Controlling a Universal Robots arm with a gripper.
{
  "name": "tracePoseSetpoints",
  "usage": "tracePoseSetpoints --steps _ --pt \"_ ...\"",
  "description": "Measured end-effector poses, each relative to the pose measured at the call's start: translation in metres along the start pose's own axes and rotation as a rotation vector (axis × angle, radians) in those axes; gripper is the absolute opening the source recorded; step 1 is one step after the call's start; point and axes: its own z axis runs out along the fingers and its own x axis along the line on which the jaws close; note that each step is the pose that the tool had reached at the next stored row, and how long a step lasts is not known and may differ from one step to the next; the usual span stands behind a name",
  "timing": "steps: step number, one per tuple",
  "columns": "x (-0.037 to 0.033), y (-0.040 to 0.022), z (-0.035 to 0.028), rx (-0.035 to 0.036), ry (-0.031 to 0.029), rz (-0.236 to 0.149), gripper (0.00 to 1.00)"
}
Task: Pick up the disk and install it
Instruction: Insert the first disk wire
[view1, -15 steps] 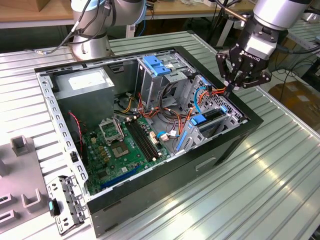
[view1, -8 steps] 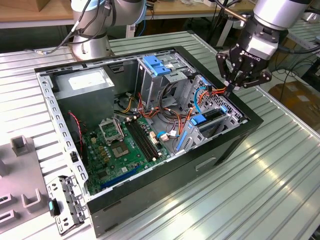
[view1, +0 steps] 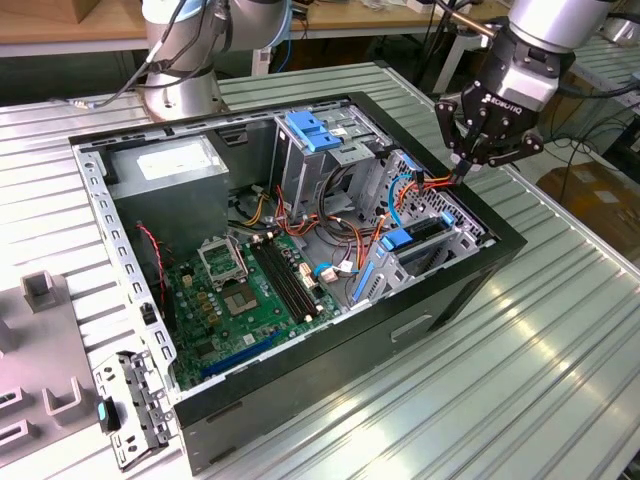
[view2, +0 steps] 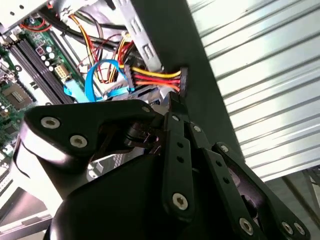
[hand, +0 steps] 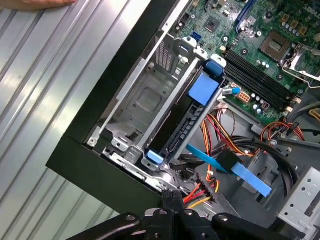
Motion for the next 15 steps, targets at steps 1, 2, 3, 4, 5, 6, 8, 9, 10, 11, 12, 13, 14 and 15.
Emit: tracePoseSetpoints --steps 1,2,3,4,5,6,8,9,10,11,12,13,14,15 --pt "-0.0006 -0.0028 0.0000 0.0000 0.0001 -0.001 0.11" --pt "-0.0013 -0.0058 0.0001 0.0000 0.0000 -0.002 0.11" --pt "-0.0019 -0.0074 0.0001 0.0000 0.0000 -0.005 0.11" --pt "-0.0023 -0.0080 0.0001 0.0000 0.0000 -0.012 0.11" --pt "-0.0024 -0.0080 0.0001 0.0001 -0.0001 -0.024 0.11" --pt "-0.0024 -0.0080 0.0002 0.0001 -0.0002 -0.042 0.11" --pt "-0.0024 -0.0081 0.0005 0.0002 -0.0006 -0.079 0.11" --pt "-0.0024 -0.0081 0.0008 0.0002 -0.0007 -0.097 0.11" --pt "-0.0024 -0.0081 0.0014 0.0004 -0.0010 -0.124 0.11" --pt "-0.0024 -0.0081 0.0015 0.0003 -0.0009 -0.139 0.11" --pt "-0.0023 -0.0083 0.0017 0.0006 -0.0008 -0.160 0.11" --pt "-0.0023 -0.0083 0.0018 0.0015 -0.0003 -0.173 0.11" --pt "-0.0023 -0.0083 0.0019 0.0039 0.0011 -0.187 0.11" --pt "-0.0023 -0.0083 0.0020 0.0122 0.0071 -0.212 0.11"
